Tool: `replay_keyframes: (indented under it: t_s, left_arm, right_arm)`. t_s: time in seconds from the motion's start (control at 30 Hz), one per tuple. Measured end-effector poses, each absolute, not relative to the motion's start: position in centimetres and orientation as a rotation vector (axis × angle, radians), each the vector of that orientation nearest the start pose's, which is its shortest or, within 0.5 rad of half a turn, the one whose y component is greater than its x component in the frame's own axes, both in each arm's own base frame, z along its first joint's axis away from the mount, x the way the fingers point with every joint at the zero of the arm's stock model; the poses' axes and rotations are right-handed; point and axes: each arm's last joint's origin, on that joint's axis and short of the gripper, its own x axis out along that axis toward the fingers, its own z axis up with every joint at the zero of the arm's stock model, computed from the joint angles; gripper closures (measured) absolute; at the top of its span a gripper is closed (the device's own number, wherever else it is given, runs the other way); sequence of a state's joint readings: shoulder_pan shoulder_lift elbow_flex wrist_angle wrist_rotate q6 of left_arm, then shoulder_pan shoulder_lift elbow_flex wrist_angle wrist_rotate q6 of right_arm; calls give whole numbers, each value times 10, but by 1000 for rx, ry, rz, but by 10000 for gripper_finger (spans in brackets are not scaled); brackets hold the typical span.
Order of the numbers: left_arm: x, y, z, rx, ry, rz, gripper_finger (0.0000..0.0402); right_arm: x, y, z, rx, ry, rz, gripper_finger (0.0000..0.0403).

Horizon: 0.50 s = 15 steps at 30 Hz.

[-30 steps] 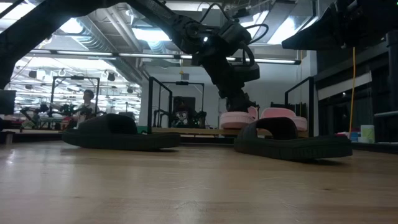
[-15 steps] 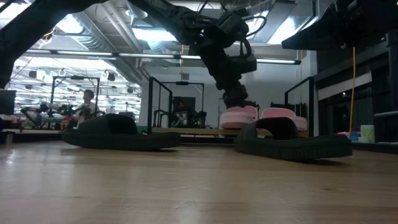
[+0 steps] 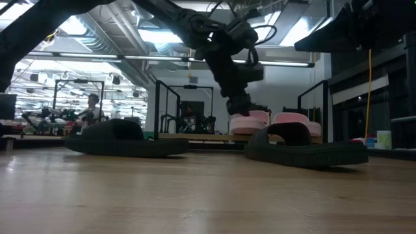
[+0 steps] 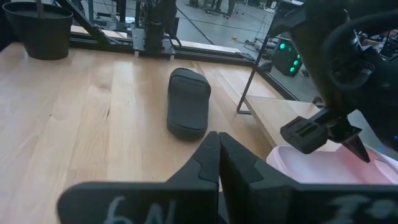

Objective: Pick and place slides into the shelf
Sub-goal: Put the pink slide on the shelf

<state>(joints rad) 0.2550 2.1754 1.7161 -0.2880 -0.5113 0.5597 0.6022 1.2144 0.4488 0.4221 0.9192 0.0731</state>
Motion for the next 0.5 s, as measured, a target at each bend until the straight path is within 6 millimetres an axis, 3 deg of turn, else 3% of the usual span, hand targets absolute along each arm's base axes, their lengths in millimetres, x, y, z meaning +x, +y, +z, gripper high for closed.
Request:
replay_keyframes:
  t_s: [0.3, 0.5]
  left_arm:
    - [464, 138, 201, 597, 959, 487, 250]
    - [464, 137, 201, 580, 947, 450, 295]
  right_arm:
    - [200, 109, 196, -168, 238, -322, 397]
    - [200, 109, 196, -167, 238, -322, 397]
